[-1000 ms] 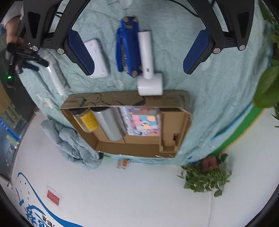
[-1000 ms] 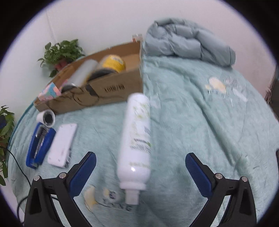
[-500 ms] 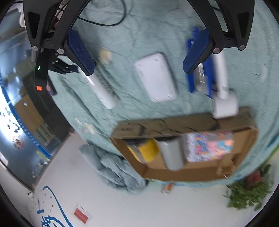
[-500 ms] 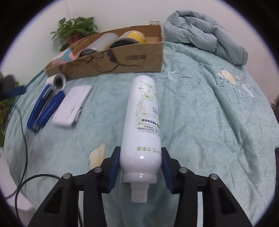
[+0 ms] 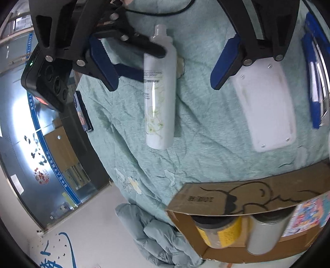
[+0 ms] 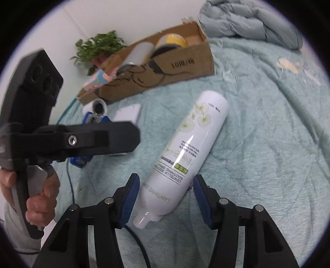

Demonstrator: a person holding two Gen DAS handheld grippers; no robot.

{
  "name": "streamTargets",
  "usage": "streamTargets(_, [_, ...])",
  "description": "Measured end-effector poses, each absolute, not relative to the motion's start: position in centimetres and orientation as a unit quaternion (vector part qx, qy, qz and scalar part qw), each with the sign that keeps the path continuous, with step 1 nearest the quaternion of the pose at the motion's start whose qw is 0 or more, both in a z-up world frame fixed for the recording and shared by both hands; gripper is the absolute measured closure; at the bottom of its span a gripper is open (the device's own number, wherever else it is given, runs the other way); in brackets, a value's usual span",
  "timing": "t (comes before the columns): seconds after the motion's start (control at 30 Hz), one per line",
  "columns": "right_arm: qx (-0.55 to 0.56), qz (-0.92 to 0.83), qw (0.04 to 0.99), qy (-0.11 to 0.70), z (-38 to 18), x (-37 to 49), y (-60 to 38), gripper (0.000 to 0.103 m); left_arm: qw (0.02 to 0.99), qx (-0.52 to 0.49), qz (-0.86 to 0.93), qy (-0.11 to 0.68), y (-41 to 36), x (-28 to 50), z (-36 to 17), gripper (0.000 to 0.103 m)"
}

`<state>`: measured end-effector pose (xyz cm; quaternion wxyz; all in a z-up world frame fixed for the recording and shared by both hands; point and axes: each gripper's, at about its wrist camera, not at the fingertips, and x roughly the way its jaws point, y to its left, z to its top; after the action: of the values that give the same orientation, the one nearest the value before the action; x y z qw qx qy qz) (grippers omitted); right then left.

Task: Organize rigid objects
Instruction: 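Grasp the white spray bottle with the left tool and lift it upright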

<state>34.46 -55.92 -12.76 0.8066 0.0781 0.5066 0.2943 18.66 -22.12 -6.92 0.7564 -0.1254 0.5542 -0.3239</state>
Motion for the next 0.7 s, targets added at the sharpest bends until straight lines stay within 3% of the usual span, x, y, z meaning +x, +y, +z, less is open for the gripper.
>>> streamTargets(0.1, [0.075,0.281,0.809,0.511,-12.8,34.6,-54.9,0.049,0.738,-0.11,-0.341,0.572,-24.0,19.7,-8.0,0.028])
streamTargets(0.23, [0.039,0.269,0.824,0.498,-12.7,34.1,-53.4,0.049,0.728,-0.098,-0.339,0.587,-25.4,20.4,-9.4,0.03])
streamTargets(0.3, [0.031,0.273,0.824,0.496,-12.8,33.9,-52.9,0.05,0.722,-0.09,-0.333,0.6,-25.8,20.7,-10.2,0.042])
streamTargets(0.5, [-0.004,0.284,0.821,0.495,-13.1,33.4,-51.6,0.051,0.73,-0.07,-0.303,0.608,-25.5,20.5,-11.2,0.057])
streamTargets(0.7, [-0.012,0.286,0.824,0.489,-13.1,33.3,-51.0,0.053,0.729,-0.099,-0.307,0.604,-24.0,20.5,-11.3,0.058])
